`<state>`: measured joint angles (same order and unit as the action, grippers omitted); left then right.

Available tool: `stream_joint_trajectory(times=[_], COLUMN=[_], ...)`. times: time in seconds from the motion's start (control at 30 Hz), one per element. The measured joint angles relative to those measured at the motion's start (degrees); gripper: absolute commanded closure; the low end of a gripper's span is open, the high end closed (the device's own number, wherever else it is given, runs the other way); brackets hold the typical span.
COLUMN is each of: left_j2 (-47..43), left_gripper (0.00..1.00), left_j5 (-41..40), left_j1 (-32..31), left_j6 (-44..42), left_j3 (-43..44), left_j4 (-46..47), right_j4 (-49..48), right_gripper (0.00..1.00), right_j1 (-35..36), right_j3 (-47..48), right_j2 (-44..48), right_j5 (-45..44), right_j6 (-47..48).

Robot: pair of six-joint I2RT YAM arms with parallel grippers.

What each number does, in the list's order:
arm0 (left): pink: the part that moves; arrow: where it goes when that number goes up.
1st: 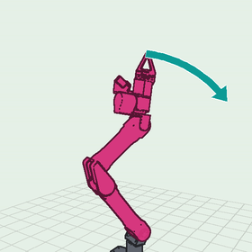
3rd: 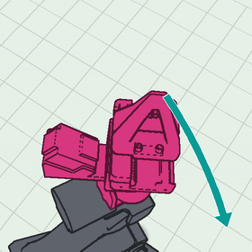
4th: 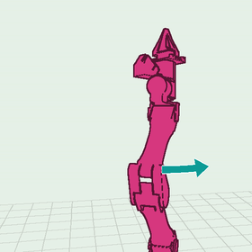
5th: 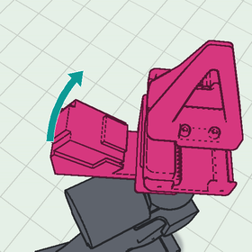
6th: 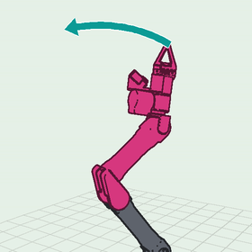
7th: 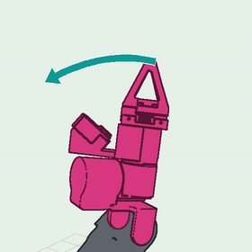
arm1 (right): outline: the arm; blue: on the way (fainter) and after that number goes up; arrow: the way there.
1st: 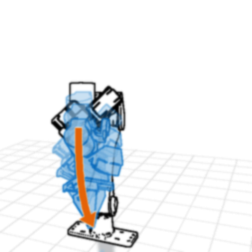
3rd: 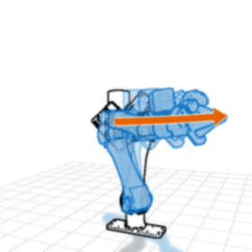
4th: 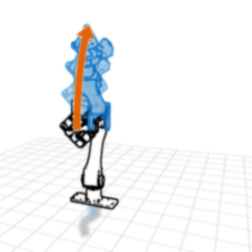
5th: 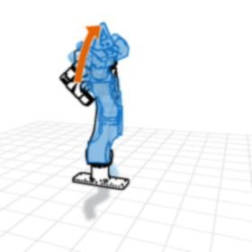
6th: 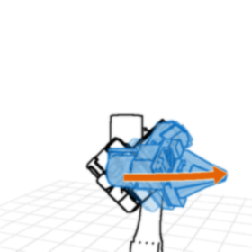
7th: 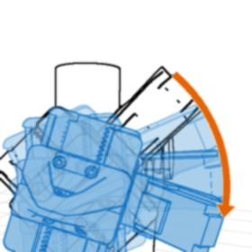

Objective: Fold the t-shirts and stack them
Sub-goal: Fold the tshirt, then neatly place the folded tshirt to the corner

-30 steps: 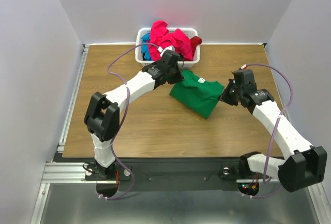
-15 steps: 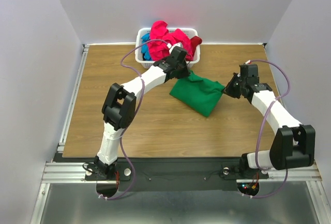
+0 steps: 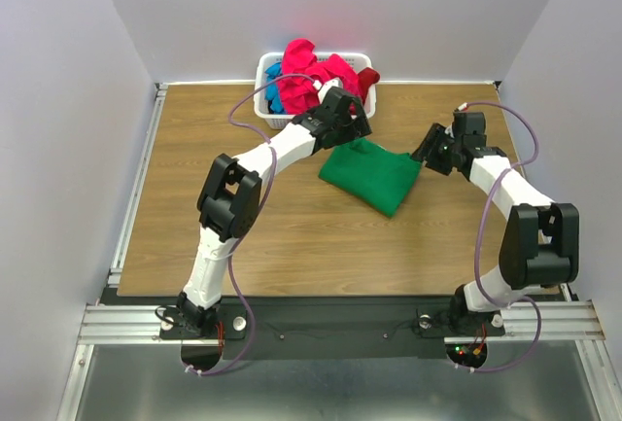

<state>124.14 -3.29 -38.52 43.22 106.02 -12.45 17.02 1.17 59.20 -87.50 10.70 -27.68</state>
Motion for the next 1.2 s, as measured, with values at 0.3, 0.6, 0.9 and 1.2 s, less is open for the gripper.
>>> stream_joint_trajectory(times=[0.3,0.6,0.9,1.2], left_j2=[-4.2,-21.1,-33.9,-42.7], left_gripper=[0.02,0.02,0.02,0.02], left_j5=[-0.9,-0.8,-4.5,-5.0], left_j1=[-1.6,-5.2,-4.0,-2.5], left_j6=[0.0,0.9,1.7,4.3], left_j3=[-5.2,-24.3,-40.9,-54.6], left_j4=[1.7,5.0,6.2,6.6], right_j4=[-1.5,-1.0,-1.2,-7.0], right_gripper=[0.0,0.0,0.06,0.25], right_j1=[-0.2,-0.3,-0.3,0.1], right_j3=[-1.8,-13.1,-15.1,-15.9], right_j2=[3.5,11.8,8.2,1.2], right_j5=[3.3,6.1,7.1,8.5], right_j6=[1.0,-0.2,-2.0,-5.9])
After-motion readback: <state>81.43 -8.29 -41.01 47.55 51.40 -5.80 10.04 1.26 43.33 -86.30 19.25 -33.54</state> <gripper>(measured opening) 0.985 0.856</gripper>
